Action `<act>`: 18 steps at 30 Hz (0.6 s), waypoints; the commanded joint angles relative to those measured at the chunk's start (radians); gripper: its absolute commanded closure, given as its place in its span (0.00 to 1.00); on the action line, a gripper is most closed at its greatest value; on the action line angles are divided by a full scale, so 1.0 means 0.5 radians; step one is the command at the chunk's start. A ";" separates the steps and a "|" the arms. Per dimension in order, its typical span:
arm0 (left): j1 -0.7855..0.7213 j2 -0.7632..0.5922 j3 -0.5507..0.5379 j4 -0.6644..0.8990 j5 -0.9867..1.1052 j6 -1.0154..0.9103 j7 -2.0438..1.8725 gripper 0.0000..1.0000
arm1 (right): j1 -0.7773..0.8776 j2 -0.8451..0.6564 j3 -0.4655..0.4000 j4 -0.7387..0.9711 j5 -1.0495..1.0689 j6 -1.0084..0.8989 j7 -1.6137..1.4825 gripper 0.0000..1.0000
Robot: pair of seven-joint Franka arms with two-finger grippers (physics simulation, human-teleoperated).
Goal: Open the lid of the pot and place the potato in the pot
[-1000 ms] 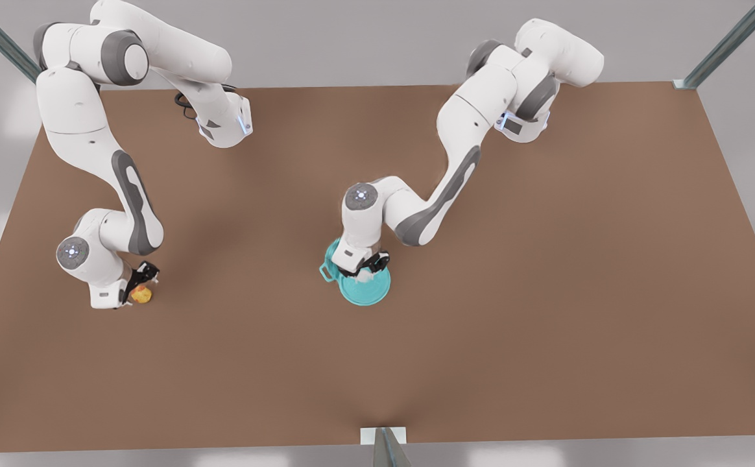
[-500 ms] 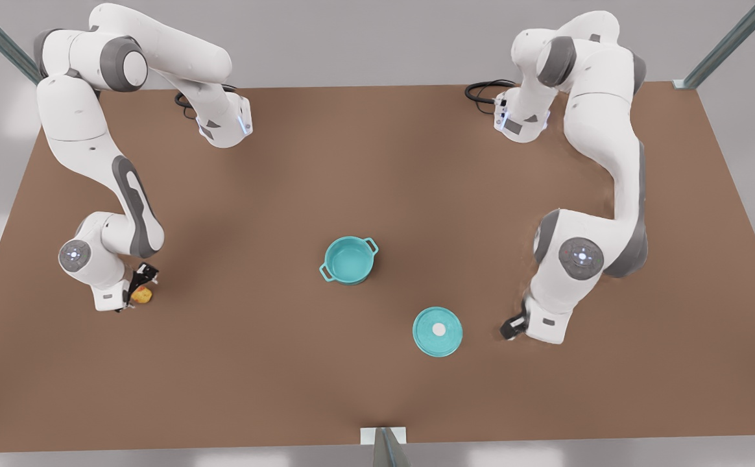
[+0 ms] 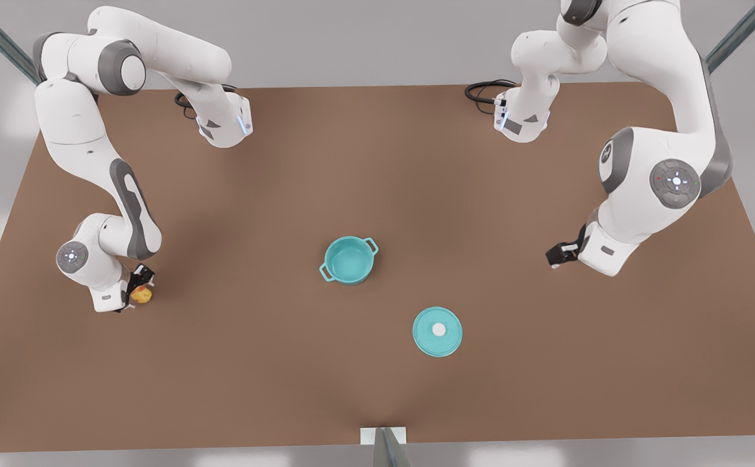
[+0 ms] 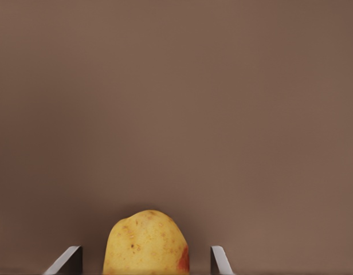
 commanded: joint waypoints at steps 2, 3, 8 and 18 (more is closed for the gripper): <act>0.005 0.004 0.003 0.001 -0.031 -0.057 0.583 0.00 | 0.000 -0.001 -0.003 0.001 0.001 -0.001 -0.165 0.21; 0.005 0.007 0.003 0.001 -0.034 -0.057 0.583 0.00 | 0.000 -0.001 0.000 0.004 0.001 -0.001 -0.165 0.27; 0.008 0.007 0.003 0.001 -0.031 -0.057 0.577 0.00 | 0.003 -0.001 0.000 0.004 0.001 -0.004 -0.189 0.44; -0.010 0.016 -0.006 0.016 -0.016 -0.057 0.574 0.00 | 0.006 -0.062 0.015 0.004 0.007 -0.063 -0.275 0.47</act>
